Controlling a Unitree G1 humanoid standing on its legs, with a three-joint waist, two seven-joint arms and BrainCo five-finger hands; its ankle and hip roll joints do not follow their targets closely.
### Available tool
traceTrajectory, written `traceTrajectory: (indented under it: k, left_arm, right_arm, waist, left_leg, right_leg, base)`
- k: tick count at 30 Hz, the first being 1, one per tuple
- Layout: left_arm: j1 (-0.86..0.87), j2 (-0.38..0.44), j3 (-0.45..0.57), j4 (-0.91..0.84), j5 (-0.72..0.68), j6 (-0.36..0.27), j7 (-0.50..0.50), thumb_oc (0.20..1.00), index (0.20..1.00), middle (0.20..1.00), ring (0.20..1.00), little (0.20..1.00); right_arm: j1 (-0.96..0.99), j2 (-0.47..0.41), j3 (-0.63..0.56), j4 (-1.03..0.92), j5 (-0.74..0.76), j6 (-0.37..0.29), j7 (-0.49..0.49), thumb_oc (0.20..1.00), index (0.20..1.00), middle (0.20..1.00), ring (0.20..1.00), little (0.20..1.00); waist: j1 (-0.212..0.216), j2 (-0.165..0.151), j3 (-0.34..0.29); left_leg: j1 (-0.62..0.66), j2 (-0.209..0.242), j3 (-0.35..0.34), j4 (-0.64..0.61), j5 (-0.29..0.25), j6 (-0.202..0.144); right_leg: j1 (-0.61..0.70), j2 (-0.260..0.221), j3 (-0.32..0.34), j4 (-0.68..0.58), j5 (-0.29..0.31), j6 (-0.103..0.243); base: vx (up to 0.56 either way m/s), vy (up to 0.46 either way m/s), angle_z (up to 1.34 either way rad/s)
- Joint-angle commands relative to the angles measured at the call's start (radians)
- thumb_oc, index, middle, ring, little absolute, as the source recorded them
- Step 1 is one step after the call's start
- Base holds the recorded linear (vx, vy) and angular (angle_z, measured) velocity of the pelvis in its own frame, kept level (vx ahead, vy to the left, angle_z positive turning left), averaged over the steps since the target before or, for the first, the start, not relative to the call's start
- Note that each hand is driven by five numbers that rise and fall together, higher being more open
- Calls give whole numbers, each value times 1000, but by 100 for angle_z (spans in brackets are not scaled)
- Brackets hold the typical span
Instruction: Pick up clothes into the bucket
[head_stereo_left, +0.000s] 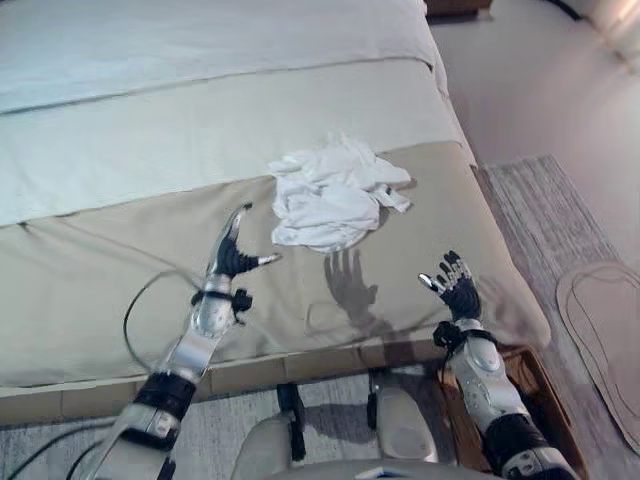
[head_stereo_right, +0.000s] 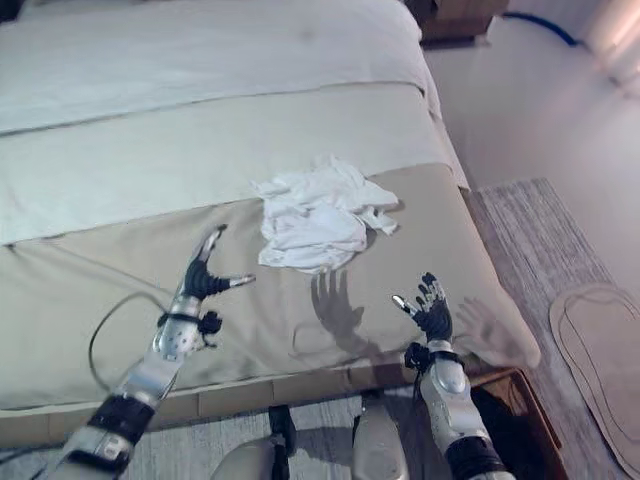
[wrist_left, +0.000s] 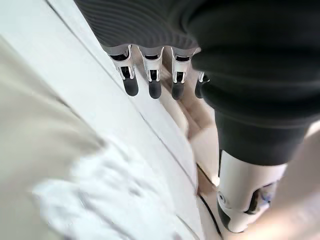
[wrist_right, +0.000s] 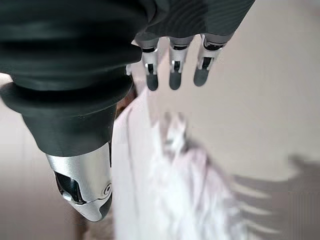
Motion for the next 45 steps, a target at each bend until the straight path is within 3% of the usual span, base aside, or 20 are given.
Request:
traceTrajectory:
  k: [1, 10, 15, 22, 25, 36, 45]
  left_arm:
    - [-79, 22, 6, 4, 46, -20, 67, 1000, 1000, 1000, 1000, 1000]
    - [-290, 42, -65, 45, 120, 27, 187, 1000, 1000, 1000, 1000, 1000]
    - [-462, 115, -118, 123, 244, 114, 263, 1000, 1000, 1000, 1000, 1000]
    - [-676, 192, -237, 320, 490, 294, 325, 1000, 1000, 1000, 1000, 1000]
    - [-724, 203, -266, 366, 554, 328, 336, 1000, 1000, 1000, 1000, 1000]
    - [-823, 216, -329, 430, 561, 318, 297, 1000, 1000, 1000, 1000, 1000]
    - [-880, 188, -421, 589, 575, 322, 259, 1000, 1000, 1000, 1000, 1000]
  right_arm:
    - [-87, -1, 24, -59, -34, -68, -30, 1000, 1000, 1000, 1000, 1000]
    - [-228, -20, 50, -92, -83, -96, -124, 1000, 1000, 1000, 1000, 1000]
    - [-282, -41, 71, -113, -123, -102, -151, 1000, 1000, 1000, 1000, 1000]
    - [-296, -50, 85, -148, -129, -122, -144, 1000, 1000, 1000, 1000, 1000]
    - [-294, -57, 89, -158, -117, -133, -133, 1000, 1000, 1000, 1000, 1000]
    - [-287, -63, 73, -167, -96, -146, -125, 1000, 1000, 1000, 1000, 1000]
    - [-322, -54, 100, -157, -91, -154, -121, 1000, 1000, 1000, 1000, 1000]
  waist:
    - [-17, -21, 41]
    - [-42, 3, 159]
    - [-59, 18, 198]
    - [-90, 20, 207]
    - [-101, 17, 207]
    - [-126, 18, 197]
    - [-144, 13, 190]
  left_leg:
    - [-49, -9, -13, 99, -64, 14]
    - [-232, 6, -15, 211, -82, 4]
    - [-347, 10, -16, 288, -108, 3]
    - [-463, 5, -9, 353, -131, 8]
    - [-495, 7, -4, 373, -142, 11]
    - [-555, 4, 11, 408, -162, 19]
    - [-575, 6, 27, 405, -161, 22]
  right_leg:
    - [-81, -68, 0, 78, 15, 46]
    - [-241, -66, 12, 150, -3, 30]
    - [-344, -58, 29, 204, -20, 25]
    - [-455, -49, 51, 245, -25, 23]
    - [-489, -44, 63, 252, -23, 24]
    - [-545, -37, 84, 253, -17, 29]
    - [-573, -31, 100, 248, -8, 32]
  base:
    - [-101, -83, -9]
    - [-41, -35, 0]
    - [0, 0, 0]
    - [4, 8, 2]
    - [8, 25, -7]
    - [1, 16, -7]
    - [-1, 6, -2]
